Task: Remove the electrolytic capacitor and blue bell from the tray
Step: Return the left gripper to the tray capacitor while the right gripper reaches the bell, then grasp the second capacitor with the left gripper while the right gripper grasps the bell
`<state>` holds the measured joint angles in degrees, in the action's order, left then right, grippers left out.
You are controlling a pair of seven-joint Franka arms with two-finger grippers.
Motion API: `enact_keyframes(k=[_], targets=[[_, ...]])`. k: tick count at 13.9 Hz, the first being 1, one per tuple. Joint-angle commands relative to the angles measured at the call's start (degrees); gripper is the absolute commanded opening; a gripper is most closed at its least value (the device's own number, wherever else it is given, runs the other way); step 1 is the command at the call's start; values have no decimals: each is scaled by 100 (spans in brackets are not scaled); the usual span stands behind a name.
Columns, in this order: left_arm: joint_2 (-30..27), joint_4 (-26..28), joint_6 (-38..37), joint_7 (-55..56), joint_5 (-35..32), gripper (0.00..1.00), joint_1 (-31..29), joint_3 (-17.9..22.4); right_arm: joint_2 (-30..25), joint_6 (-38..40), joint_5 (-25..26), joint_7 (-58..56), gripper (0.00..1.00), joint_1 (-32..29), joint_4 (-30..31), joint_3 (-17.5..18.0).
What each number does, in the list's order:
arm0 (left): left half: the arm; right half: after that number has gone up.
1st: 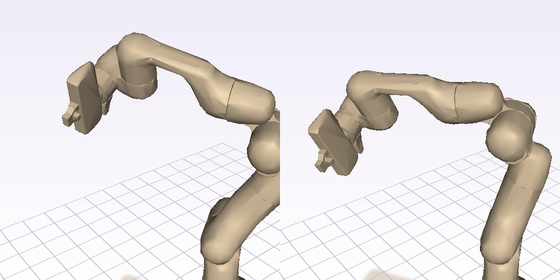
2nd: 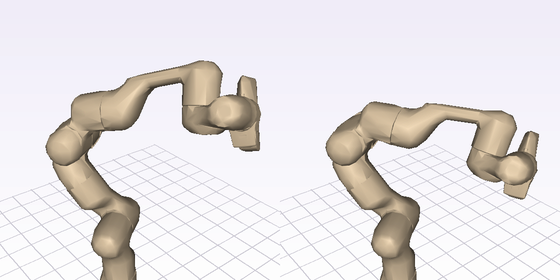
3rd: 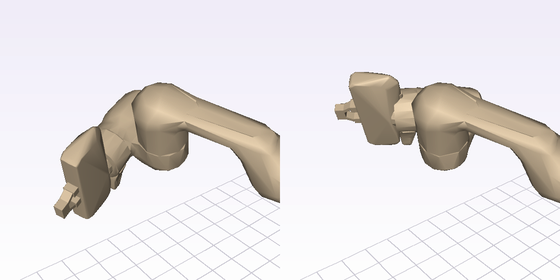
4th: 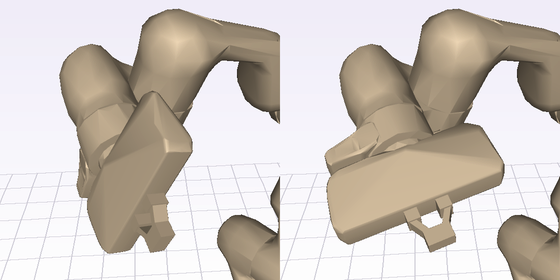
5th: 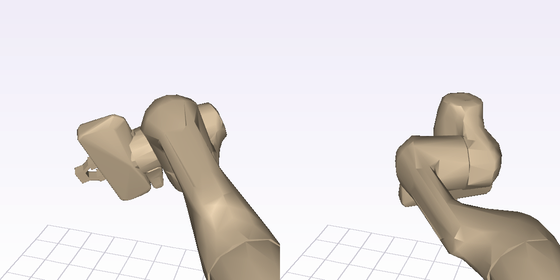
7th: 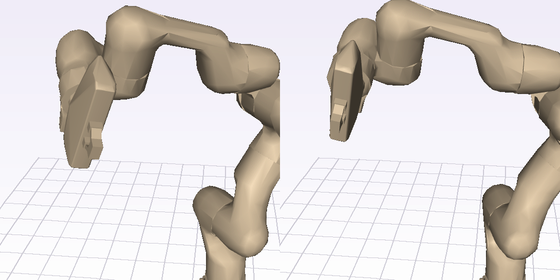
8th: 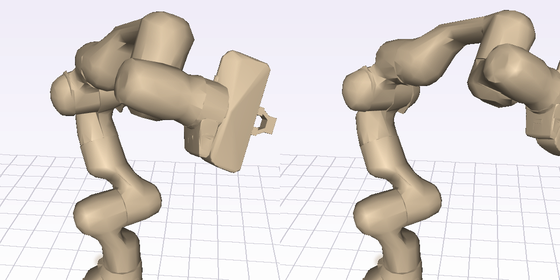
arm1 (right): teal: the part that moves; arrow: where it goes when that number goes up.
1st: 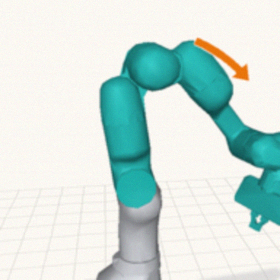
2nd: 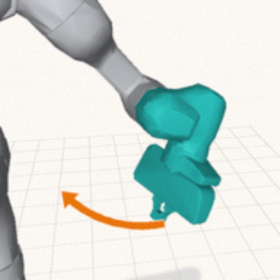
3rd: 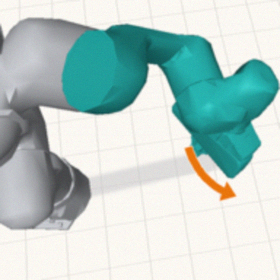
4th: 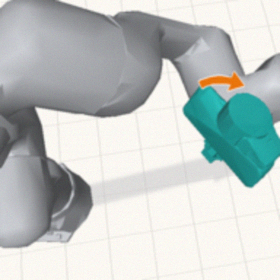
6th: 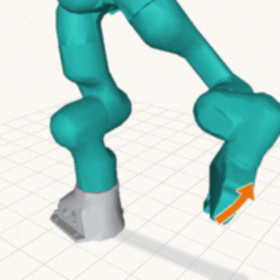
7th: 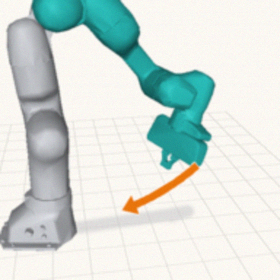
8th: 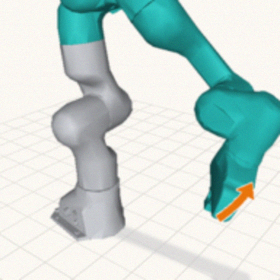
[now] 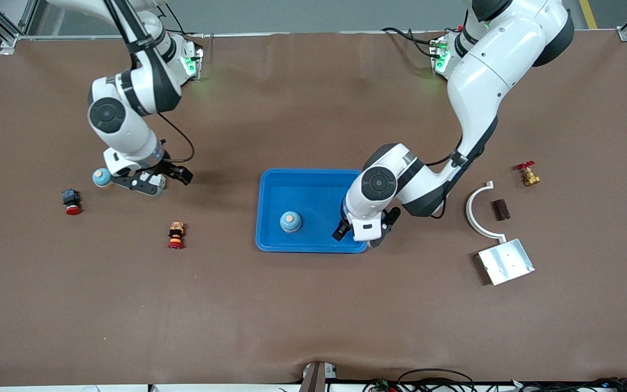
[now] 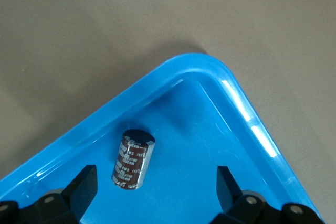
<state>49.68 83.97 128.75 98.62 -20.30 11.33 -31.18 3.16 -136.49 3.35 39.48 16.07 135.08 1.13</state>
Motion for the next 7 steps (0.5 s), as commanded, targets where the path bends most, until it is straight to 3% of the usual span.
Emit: enact_keyframes(k=[1, 4, 7], targets=[[173, -197, 88, -27, 79, 100, 106, 86, 78, 157, -149, 708, 100, 405, -359, -68], [244, -197, 246, -36, 79, 100, 141, 190, 254, 149, -571, 1104, 100, 721, -597, -69], [270, -206, 325, -10, 79, 100, 247, 296, 412, 157, -581, 1780, 100, 1081, -834, -69]])
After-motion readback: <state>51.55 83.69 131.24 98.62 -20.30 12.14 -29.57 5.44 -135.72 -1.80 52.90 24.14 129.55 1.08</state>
